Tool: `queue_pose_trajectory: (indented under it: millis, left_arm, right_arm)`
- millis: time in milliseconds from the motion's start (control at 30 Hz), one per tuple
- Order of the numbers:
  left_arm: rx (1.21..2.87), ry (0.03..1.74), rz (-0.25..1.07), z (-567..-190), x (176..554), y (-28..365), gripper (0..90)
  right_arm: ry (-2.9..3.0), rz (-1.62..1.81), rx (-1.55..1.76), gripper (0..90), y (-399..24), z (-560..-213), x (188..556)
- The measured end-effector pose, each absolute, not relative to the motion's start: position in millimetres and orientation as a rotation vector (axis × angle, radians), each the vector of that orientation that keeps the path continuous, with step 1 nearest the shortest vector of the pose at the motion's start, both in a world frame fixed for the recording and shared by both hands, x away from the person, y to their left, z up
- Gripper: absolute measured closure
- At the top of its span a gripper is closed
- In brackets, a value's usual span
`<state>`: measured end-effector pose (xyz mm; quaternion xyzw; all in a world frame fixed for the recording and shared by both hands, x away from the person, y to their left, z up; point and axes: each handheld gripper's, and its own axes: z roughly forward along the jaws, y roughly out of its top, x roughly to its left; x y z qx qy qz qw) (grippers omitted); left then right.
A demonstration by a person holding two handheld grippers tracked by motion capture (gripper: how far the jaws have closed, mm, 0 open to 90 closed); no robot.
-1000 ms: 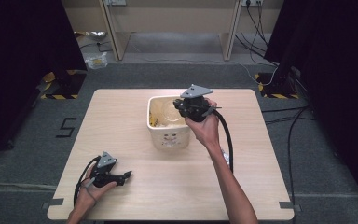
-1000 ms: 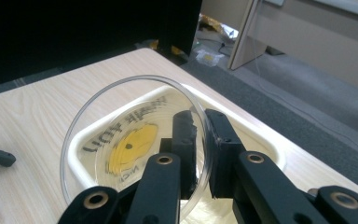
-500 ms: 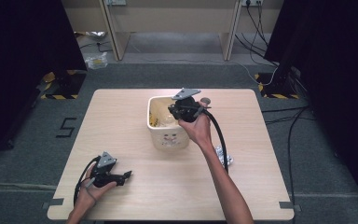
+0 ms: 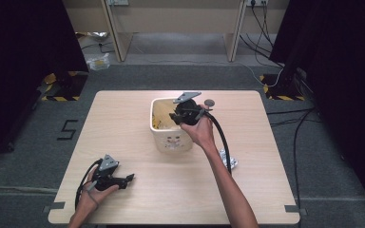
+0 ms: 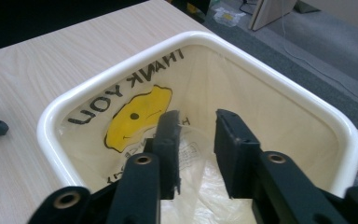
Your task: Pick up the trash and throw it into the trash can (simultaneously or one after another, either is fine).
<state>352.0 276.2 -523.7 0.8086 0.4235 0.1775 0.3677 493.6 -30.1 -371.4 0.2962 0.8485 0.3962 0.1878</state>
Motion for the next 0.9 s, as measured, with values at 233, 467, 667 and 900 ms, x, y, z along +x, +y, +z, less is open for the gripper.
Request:
queue_pose_trajectory:
  millis: [233, 467, 667, 900]
  left_arm:
    - [2.079, 1.087, 0.455, -524, 352, 276, 14.7]
    - [2.076, 1.089, 0.456, -524, 352, 276, 14.7]
    - [2.073, 1.088, 0.457, -524, 352, 276, 14.7]
    - [2.072, 1.089, 0.458, -524, 352, 276, 14.7]
  right_arm:
    - [2.349, 1.142, 0.832, 56.9, -38, -360, 488]
    - [2.302, 1.168, 0.862, 41.1, -51, -351, 477]
    - [2.270, 1.170, 0.896, 30.4, -61, -348, 468]
    - [2.233, 1.170, 0.879, 27.2, -80, -341, 450]
